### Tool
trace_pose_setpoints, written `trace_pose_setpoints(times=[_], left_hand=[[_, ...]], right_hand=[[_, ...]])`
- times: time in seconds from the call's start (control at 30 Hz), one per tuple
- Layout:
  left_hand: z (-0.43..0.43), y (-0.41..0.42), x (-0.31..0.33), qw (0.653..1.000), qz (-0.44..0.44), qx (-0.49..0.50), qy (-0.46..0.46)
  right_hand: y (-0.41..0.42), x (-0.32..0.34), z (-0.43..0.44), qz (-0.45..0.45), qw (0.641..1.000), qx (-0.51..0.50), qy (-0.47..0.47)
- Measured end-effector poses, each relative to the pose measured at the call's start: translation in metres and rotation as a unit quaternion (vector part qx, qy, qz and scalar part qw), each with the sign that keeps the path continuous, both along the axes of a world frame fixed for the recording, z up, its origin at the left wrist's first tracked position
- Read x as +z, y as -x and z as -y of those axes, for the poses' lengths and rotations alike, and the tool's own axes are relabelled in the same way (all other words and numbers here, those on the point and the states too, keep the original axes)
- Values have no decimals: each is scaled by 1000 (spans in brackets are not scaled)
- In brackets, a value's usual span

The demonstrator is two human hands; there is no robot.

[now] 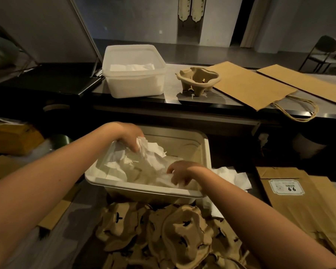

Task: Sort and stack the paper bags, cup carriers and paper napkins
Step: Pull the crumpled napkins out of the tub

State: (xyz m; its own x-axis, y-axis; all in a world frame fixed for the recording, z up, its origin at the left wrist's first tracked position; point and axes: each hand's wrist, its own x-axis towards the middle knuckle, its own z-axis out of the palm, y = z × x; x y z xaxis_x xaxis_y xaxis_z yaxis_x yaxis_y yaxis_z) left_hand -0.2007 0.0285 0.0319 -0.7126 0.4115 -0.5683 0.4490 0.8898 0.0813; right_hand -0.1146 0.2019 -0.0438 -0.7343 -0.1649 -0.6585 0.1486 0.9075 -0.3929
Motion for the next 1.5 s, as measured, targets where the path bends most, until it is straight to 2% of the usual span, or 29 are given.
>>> trace_pose_setpoints(times=[0.1, 0.3, 0.47, 0.63, 1.0, 1.23, 1.37, 1.5], left_hand=[[-3, -2, 8, 1000, -15, -3, 9], [-16, -12, 33, 1000, -16, -10, 7], [-31, -25, 60, 996, -41, -41, -64], [-59, -39, 81, 991, -66, -101, -59], [-166, -86, 89, 968, 16, -205, -146], [-238, -103, 57, 954, 70, -225, -188], [-267, -105, 22, 951, 63, -226, -203], [-276, -103, -19, 958, -4, -235, -167]], right_hand=[[2, 17, -5, -78, 997, -19, -19], [-5, 62, -22, -174, 982, -44, -59], [-23, 93, -48, -230, 967, -106, 18], [-46, 112, -78, -257, 953, -155, 44], [-98, 112, -160, -230, 945, -230, -28], [-121, 96, -209, -208, 939, -265, -64], [-122, 77, -229, -178, 939, -276, -101], [-116, 42, -233, -155, 938, -291, -109]])
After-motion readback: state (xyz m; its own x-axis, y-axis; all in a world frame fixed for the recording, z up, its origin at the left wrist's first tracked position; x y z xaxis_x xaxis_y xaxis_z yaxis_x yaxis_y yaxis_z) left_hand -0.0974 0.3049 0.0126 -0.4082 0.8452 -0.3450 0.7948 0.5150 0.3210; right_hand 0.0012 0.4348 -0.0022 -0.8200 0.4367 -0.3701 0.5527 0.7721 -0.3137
